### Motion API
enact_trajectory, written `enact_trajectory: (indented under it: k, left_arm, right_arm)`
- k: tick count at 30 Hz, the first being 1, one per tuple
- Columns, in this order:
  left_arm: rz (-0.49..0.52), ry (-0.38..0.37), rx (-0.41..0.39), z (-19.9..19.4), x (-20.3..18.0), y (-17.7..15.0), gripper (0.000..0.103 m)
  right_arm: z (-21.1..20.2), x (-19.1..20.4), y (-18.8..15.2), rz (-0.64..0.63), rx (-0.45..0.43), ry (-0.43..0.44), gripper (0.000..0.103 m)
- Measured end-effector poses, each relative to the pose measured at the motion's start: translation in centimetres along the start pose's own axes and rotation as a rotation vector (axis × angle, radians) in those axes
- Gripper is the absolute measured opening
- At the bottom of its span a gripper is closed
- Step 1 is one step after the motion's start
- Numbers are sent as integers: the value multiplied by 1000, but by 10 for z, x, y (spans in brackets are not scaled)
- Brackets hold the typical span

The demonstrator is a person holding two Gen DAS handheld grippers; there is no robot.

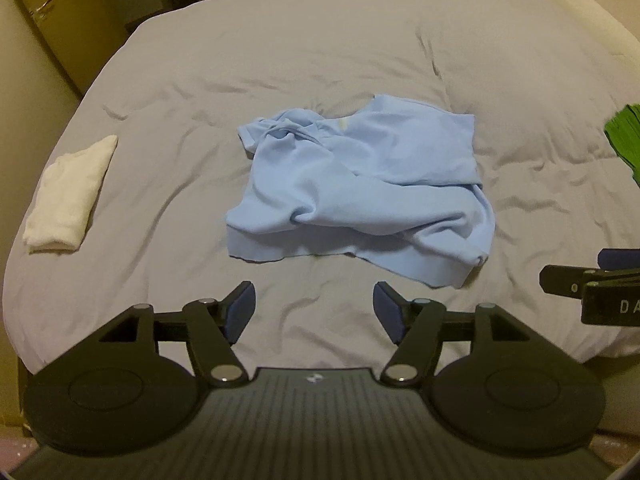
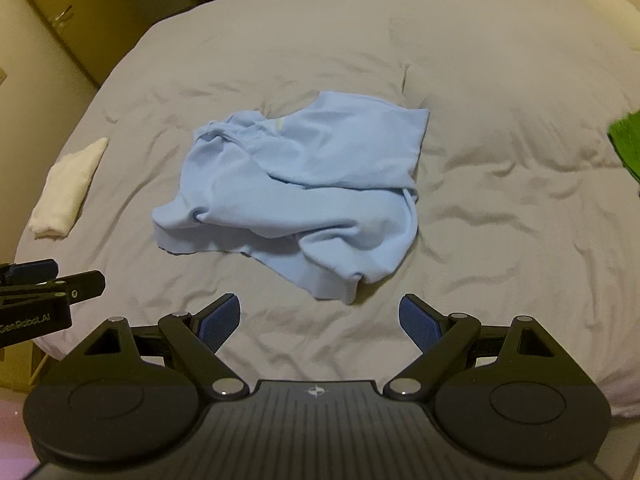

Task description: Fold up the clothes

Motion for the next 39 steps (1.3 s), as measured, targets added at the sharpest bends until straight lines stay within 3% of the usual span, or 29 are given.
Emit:
enact_trajectory:
  k: [8, 14, 20, 25, 32, 36, 39]
  left_arm:
    - [17, -7, 12, 7, 17, -17, 63]
    - [-14, -18, 18, 24, 31, -19, 68]
    - [-51, -18, 106, 69, 47, -22, 68]
    - [-41, -13, 105, 115, 54, -3, 75]
    - [-64, -18, 76, 192, 86, 34, 77]
    - [-31, -106, 17, 224, 105, 59, 89]
    - [26, -126, -13, 249, 113, 76, 90]
  right_arm:
    - [11, 16, -25, 36, 6, -13, 89]
    - [25, 18, -22, 38, 20, -20, 89]
    - [73, 3, -23, 43, 115, -22, 89]
    - [109, -17, -13, 30, 145, -3, 89]
    - [181, -52, -4, 33, 193, 45, 89]
    - [208, -54, 0, 28, 140, 77, 89]
    - [225, -48, 6, 24, 65, 80, 89]
Point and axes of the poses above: each gripper's, at about its wrist camera, not at the fingertips, and z roughly the way its jaws point, x to its left, y to its top, the point moved 4 cm from there along z, roughly the way its jaws point, and after that the axes turned 15 degrees about x, right-handed, at the moved point
